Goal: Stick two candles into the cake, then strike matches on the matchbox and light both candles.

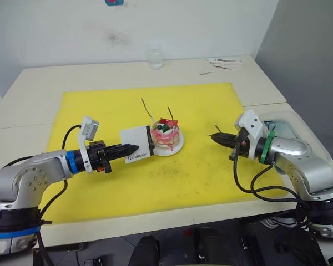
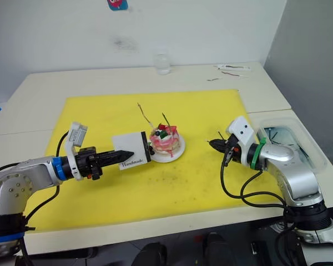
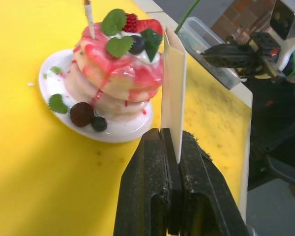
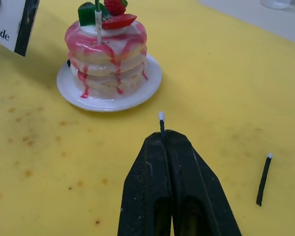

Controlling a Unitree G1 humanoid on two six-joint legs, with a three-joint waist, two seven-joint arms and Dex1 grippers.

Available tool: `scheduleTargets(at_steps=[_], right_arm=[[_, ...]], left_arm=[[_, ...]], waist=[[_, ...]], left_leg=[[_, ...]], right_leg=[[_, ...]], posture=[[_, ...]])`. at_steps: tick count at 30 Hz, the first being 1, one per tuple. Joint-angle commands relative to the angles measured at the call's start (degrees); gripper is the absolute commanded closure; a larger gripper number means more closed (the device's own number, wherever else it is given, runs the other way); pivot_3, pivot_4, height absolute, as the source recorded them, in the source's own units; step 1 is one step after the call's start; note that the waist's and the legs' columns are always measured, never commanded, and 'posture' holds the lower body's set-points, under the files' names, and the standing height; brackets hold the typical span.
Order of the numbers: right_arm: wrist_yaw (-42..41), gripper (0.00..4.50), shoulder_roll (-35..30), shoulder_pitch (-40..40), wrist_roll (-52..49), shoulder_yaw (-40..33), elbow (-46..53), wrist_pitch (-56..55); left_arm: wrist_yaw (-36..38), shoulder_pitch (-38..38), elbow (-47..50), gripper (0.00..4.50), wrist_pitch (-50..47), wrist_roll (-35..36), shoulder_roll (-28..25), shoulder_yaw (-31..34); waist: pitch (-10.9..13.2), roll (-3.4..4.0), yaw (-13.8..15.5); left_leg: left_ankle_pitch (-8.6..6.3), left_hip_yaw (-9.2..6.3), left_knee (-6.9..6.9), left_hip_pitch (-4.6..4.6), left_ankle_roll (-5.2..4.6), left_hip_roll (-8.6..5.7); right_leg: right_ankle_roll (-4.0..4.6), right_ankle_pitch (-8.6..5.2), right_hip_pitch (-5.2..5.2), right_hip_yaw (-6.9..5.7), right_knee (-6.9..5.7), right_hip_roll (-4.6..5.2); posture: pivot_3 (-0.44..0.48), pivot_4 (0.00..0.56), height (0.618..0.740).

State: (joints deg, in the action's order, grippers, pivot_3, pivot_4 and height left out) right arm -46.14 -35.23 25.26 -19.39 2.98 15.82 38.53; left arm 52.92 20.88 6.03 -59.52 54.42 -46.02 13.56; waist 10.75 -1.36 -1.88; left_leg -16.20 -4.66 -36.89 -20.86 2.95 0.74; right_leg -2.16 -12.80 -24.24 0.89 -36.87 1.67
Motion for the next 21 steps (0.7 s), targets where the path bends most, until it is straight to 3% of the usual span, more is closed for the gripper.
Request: scheduleTargets(at_steps=[1, 13, 21], right_arm=[[-0.5, 4.48, -1.3, 0.7, -1.3, -2.2, 2.1, -0.6], [-0.5, 4.48, 3.6, 8.5, 1.3, 3.7, -4.7, -3.0], [-2.8, 4.48, 1.0, 6.5, 1.1, 3.8, -0.7, -4.6]], left_arm=[[1.9, 4.1, -2.6, 4.50, -5.2, 5.9, -0.1, 2.3], [14.3, 7.0, -5.7, 4.50, 3.5, -3.5, -4.9, -4.2], [17.6, 6.3, -3.2, 4.50, -0.9, -1.1, -6.4, -4.0]], waist=[[0.0, 0.00, 0.0], [0.0, 0.01, -0.4], [0.0, 0.01, 0.0]], left_leg=[[0.00, 0.00, -0.03, 0.00, 0.00, 0.00], [0.00, 0.00, -0.02, 0.04, 0.00, 0.04], [0.00, 0.02, -0.02, -0.05, -0.01, 0.02]], right_leg=[[0.00, 0.00, 0.02, 0.00, -0.01, 0.00], [0.01, 0.01, 0.01, 0.03, -0.02, -0.06], [0.00, 0.00, -0.02, 0.04, 0.04, -0.02]], posture=[[0.000, 0.150, 0.740], [0.000, 0.150, 0.740], [0.000, 0.150, 0.740]])
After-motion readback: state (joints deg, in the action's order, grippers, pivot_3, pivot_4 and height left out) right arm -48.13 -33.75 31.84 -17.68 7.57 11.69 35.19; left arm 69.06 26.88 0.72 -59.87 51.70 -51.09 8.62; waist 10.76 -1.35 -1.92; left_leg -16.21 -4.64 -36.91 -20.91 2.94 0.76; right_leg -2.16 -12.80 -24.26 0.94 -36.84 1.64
